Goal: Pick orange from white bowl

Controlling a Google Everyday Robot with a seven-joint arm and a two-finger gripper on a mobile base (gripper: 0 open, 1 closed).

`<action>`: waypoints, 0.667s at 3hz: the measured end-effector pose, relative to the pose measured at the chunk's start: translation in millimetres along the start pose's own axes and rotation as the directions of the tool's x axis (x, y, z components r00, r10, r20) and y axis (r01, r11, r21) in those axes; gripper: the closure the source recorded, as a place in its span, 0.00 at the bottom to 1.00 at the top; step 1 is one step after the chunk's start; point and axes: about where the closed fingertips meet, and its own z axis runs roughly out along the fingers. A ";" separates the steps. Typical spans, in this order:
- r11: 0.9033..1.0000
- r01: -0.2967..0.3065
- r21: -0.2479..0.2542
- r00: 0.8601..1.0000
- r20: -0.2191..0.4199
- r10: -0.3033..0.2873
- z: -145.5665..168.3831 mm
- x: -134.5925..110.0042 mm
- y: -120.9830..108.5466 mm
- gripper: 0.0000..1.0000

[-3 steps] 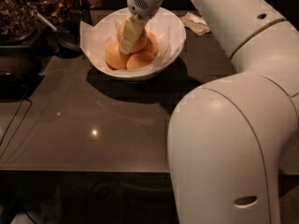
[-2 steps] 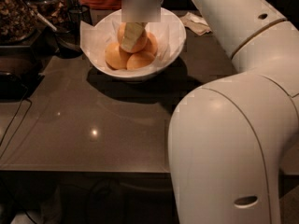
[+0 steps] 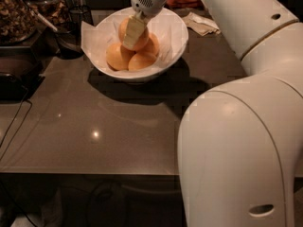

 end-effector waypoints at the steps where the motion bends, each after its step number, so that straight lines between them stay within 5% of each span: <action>1: 1.000 0.013 -0.003 0.997 0.080 -0.013 -30.5 -4.8 8.0 1.00; 2: 0.999 0.032 -0.027 0.990 0.137 -0.028 -53.8 -8.8 20.7 1.00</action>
Offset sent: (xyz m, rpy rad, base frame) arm -0.0592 -0.0277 0.0849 0.1783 -0.0133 0.0903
